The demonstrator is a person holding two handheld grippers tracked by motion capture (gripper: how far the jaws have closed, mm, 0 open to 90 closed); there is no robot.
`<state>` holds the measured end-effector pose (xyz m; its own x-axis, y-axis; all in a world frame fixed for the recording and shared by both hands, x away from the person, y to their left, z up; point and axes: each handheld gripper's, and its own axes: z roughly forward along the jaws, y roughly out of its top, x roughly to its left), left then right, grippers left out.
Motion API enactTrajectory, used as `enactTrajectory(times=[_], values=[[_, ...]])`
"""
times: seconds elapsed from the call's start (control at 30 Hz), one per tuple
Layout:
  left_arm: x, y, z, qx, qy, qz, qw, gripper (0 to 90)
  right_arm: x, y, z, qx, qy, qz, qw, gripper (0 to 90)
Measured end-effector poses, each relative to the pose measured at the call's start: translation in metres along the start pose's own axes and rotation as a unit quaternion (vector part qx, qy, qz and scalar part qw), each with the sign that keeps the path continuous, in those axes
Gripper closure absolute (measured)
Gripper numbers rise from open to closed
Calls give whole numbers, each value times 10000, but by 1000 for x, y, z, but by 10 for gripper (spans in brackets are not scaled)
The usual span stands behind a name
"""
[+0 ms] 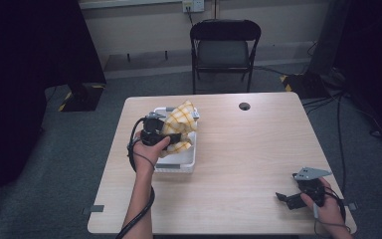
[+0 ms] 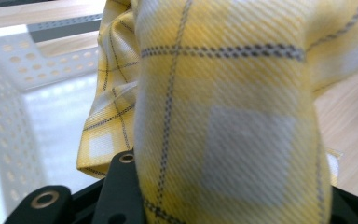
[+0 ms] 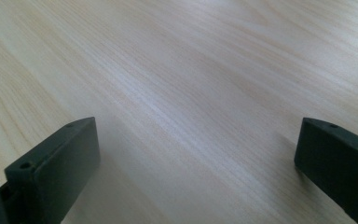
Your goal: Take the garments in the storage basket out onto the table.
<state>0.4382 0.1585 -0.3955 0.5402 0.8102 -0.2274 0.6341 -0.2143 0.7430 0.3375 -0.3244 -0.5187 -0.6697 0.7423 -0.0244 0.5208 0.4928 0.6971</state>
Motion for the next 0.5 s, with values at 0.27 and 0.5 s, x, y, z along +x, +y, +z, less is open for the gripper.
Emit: enactTrajectory(times=[0.27, 0.5], values=[[-11, 1, 2, -45, -131, 121, 9998, 619, 0, 0, 0, -1, 1, 3, 10000, 0], [-22, 5, 3, -29, -259, 234, 9994, 618, 0, 0, 0, -1, 2, 2, 10000, 0]])
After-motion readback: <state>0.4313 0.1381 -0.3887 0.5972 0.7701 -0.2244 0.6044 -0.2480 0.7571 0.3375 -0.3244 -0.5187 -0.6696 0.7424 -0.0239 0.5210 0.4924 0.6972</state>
